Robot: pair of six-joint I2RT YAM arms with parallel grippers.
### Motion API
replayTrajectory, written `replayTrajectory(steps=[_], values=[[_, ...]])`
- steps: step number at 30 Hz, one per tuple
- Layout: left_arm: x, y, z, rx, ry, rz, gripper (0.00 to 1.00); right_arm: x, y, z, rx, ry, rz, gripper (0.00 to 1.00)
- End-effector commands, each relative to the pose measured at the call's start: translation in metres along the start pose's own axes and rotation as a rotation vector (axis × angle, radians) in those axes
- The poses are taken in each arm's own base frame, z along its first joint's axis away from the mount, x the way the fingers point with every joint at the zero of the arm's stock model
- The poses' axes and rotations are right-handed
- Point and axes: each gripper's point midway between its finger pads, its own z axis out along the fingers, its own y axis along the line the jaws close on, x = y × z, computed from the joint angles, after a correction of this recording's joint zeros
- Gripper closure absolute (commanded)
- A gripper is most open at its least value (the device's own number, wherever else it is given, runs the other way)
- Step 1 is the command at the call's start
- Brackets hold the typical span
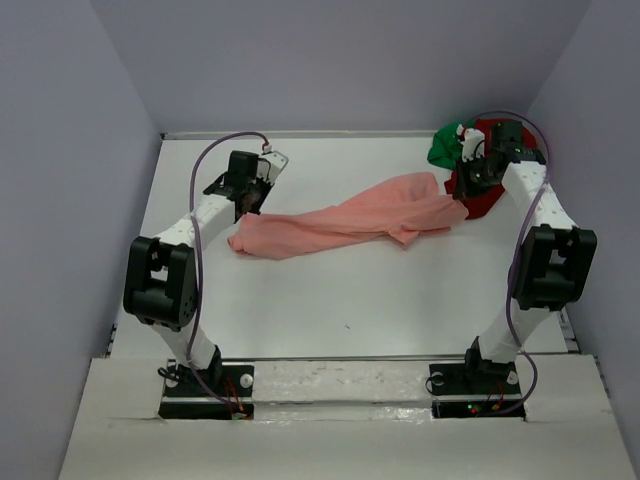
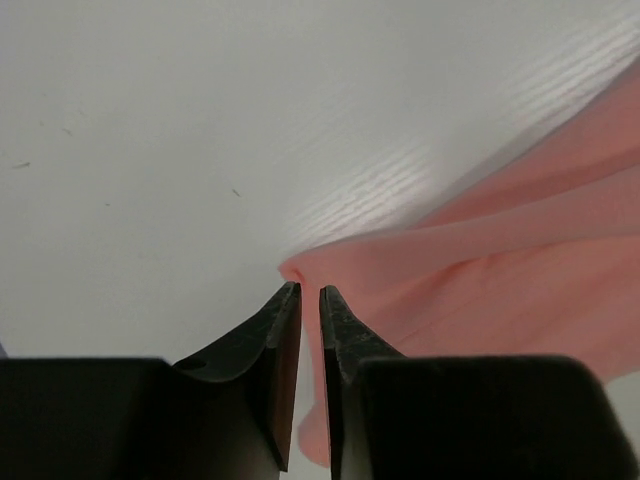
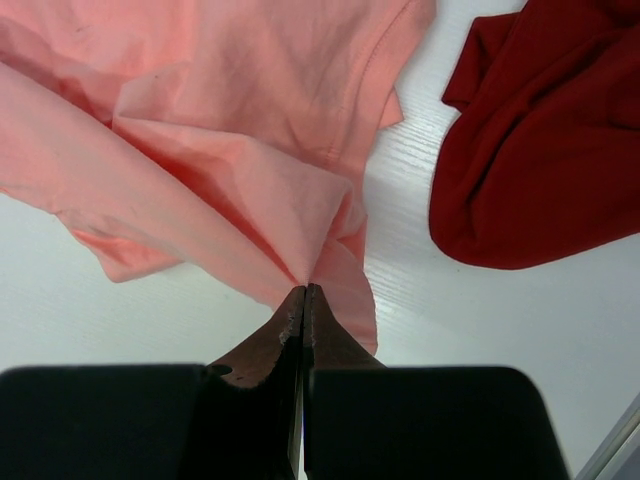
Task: Fold and stack the t-shirts
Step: Flatten out the tshirt
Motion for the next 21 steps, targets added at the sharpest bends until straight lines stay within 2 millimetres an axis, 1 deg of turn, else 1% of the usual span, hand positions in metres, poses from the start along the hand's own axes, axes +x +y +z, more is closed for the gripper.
replayTrajectory(steps=[1,3,4,8,12,14,16,21], values=[[0.017,-0.032,0.002,0.166,0.042,-0.044,0.75,-0.016,-0.003,-0.019,0.033,-0.070,-0.036,1.00],[0.022,-0.035,0.001,0.190,0.057,-0.052,0.77,-0.013,-0.003,-0.018,0.034,-0.063,-0.035,1.00],[0.023,-0.041,-0.001,0.222,0.066,-0.051,0.78,-0.014,-0.003,-0.018,0.036,-0.064,-0.036,1.00],[0.035,-0.050,-0.002,0.270,0.107,-0.042,0.78,-0.012,-0.005,-0.016,0.040,-0.057,-0.033,1.00],[0.051,-0.054,-0.005,0.268,0.131,-0.032,0.78,-0.011,-0.005,-0.016,0.043,-0.054,-0.036,1.00],[0.055,-0.053,-0.007,0.262,0.137,-0.031,0.78,-0.010,-0.005,-0.016,0.045,-0.053,-0.037,1.00],[0.062,-0.053,-0.007,0.252,0.152,-0.021,0.77,-0.010,-0.005,-0.017,0.047,-0.054,-0.039,1.00],[0.072,-0.050,-0.011,0.232,0.168,-0.005,0.74,-0.010,-0.004,-0.016,0.041,-0.053,-0.037,1.00]])
